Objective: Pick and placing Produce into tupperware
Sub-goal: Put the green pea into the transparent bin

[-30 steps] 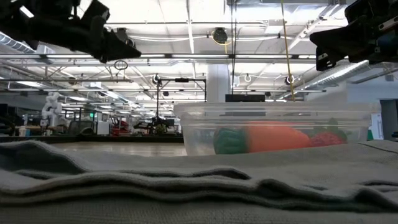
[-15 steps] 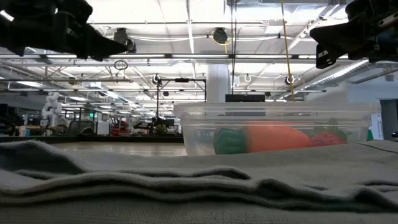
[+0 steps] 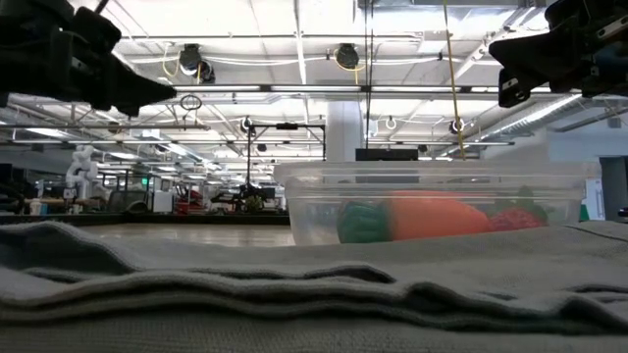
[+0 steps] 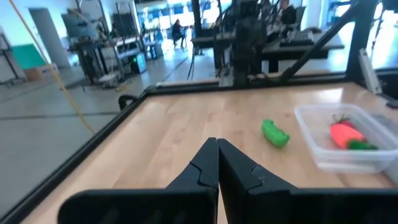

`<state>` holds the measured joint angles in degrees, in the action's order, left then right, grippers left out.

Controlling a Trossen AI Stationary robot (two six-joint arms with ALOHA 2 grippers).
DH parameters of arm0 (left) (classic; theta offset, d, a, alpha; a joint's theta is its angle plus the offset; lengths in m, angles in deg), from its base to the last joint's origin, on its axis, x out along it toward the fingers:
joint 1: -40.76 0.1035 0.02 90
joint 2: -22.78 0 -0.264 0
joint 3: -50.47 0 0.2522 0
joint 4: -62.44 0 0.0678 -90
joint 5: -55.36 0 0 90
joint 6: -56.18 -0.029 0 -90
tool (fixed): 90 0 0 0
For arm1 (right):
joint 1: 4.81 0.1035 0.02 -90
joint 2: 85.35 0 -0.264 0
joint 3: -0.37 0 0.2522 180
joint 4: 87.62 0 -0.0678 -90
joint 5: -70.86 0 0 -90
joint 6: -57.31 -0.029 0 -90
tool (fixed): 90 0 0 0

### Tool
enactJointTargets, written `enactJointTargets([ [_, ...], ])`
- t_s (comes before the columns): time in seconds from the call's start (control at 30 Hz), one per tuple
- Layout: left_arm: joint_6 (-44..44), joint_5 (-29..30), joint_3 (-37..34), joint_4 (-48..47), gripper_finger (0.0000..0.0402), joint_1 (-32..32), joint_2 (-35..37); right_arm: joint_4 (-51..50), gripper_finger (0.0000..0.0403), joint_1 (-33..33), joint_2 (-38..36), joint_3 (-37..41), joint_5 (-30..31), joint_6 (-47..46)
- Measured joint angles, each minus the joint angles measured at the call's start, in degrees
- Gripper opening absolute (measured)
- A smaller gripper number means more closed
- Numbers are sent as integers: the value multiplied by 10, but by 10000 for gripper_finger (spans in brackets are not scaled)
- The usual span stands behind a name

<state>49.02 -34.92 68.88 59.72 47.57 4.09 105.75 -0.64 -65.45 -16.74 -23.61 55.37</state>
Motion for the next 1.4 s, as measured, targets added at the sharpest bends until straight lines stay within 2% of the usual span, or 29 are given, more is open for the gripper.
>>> enactJointTargets([
  [0.27, -2, 2, 0, -16, 4, -10, 15, -21, 0, 0, 17, 0, 5, -12],
  [0.43, 2, 2, 0, -28, 7, -10, 15, -18, 0, -2, 60, -1, 50, -44],
  [0.8, 0, 3, 0, -27, 3, -10, 15, -39, 0, -5, 192, -78, 45, -57],
  [1.1, 2, 3, 0, -27, 19, -10, 15, 20, 0, -13, 232, -95, 44, -52],
  [1.4, 2, 3, 0, -27, 8, -10, 15, -37, 0, -63, 275, -162, 11, -74],
])
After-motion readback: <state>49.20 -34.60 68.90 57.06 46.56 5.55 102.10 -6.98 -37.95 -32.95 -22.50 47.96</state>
